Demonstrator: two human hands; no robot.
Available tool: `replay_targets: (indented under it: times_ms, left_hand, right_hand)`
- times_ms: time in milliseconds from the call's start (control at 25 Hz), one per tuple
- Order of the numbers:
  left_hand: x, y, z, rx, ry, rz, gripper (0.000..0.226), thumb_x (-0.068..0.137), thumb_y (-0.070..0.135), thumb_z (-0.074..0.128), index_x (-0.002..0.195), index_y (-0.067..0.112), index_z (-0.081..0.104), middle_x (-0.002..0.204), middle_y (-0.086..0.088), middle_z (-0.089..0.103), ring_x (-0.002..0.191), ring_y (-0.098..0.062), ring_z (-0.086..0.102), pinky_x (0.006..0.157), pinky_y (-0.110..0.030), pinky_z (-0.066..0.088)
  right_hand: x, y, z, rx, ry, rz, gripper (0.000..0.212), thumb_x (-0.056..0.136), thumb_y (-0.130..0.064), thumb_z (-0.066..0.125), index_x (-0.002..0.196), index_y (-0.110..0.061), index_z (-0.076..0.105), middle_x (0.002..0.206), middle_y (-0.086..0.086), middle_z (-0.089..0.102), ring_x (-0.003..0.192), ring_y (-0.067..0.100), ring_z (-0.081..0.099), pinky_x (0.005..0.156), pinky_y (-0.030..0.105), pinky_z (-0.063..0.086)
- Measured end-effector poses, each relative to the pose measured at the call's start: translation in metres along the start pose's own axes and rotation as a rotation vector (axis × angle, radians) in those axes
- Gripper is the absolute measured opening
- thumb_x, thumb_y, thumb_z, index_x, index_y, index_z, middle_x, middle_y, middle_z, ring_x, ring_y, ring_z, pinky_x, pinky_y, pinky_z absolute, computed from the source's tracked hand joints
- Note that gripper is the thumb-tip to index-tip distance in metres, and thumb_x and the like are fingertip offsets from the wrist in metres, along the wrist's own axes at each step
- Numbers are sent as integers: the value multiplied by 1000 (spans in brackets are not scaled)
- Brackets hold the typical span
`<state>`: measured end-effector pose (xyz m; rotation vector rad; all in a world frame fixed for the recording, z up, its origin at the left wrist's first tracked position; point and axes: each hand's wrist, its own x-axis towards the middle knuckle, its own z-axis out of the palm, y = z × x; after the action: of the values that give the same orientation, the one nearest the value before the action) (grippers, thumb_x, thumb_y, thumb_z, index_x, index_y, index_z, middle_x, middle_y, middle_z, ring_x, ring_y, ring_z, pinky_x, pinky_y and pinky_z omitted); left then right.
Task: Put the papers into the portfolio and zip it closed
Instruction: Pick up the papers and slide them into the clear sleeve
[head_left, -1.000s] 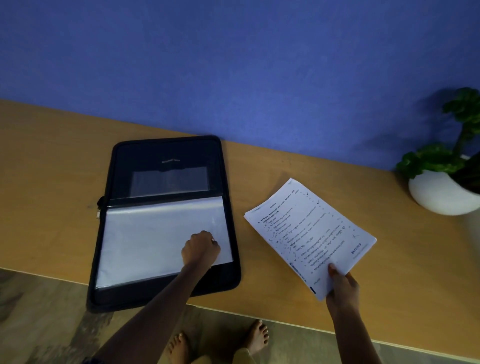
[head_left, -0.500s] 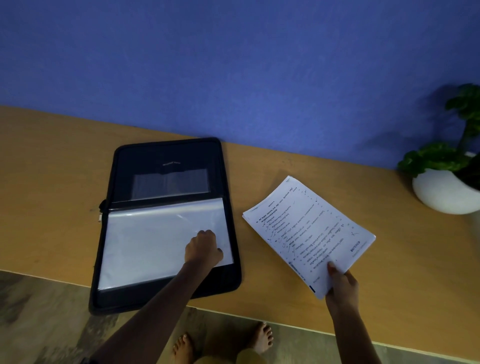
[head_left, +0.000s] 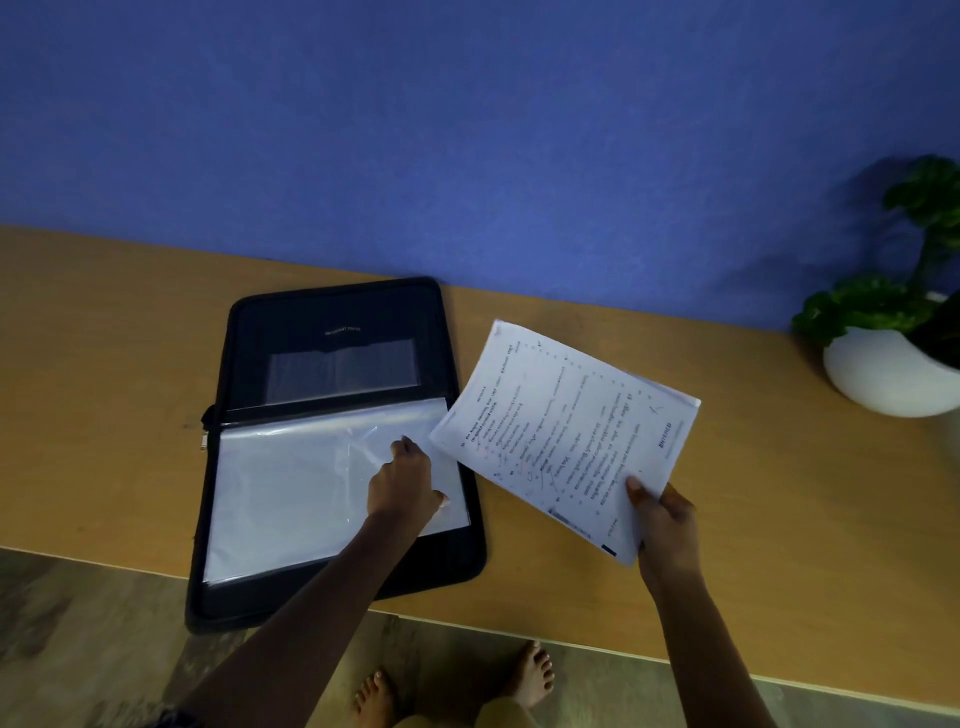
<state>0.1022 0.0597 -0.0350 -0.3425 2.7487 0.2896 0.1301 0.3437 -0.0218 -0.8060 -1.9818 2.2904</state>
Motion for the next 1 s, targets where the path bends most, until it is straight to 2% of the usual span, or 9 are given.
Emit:
replay_targets:
  times_ms: [80,280,520,640,760,840,880,920,1000]
  left_hand:
    - [-1,2,1,20,7,10,104,76,41,77,147,-8,17,145,-22,38,113,-34,63,87,-37,54]
    - [-2,6,-1,51,53,26,108,77,43,76,148,-6,11,146,-21,37,109,-31,65,85,-36,55]
    - [-6,10,4,83,66,56,102,81,39,73,149,-3,10,143,-19,40,106,-29,65,84,-37,56]
    - [-11,16,6,83,10,82,102,82,33,72,150,-2,4,138,-18,40,107,-31,63,86,-38,56]
    - [-18,19,12,49,-190,164,102,77,37,71,150,10,6,136,-18,35,116,-36,54,92,-44,50]
    - [-21,19,16,-46,-354,171,90,71,46,68,142,18,19,128,-13,41,116,-35,53,93,-46,49]
    - [-20,19,17,-127,-362,145,79,70,48,65,133,20,27,122,-8,47,112,-31,55,89,-44,50]
    - [-16,19,17,-208,-301,107,65,71,48,62,123,21,34,114,-3,53,106,-27,59,84,-40,51]
    - [-1,21,15,-259,-69,22,47,76,46,59,112,21,42,106,0,60,93,-24,64,72,-34,50]
  right_hand:
    - [4,1,17,-13,15,-19,14,94,-8,58,100,-12,70,95,2,74,79,15,72,67,38,58]
    - [6,12,49,-125,3,-68,14,95,-6,57,99,-13,68,89,1,73,85,28,67,77,48,56]
    - [3,26,38,-131,-47,59,22,96,-5,54,114,-1,66,102,11,72,97,35,67,81,50,57]
    - [7,27,21,-108,-94,150,27,96,-3,53,120,6,61,115,20,68,104,39,65,91,59,52]
    - [11,30,9,-132,-123,229,27,95,-1,55,119,7,61,116,20,67,102,38,65,91,57,52]
    - [12,34,2,-138,-150,262,21,94,-1,56,112,3,64,111,19,68,96,34,66,85,53,54]
    - [12,37,-2,-134,-159,275,18,93,-1,57,109,1,65,108,17,69,93,31,67,81,50,55]
    - [12,40,-6,-127,-163,290,16,93,-1,57,107,0,65,106,16,70,91,29,68,77,46,56]
    - [11,47,-12,-112,-166,315,13,93,-2,58,102,-2,67,103,14,71,90,29,69,74,43,57]
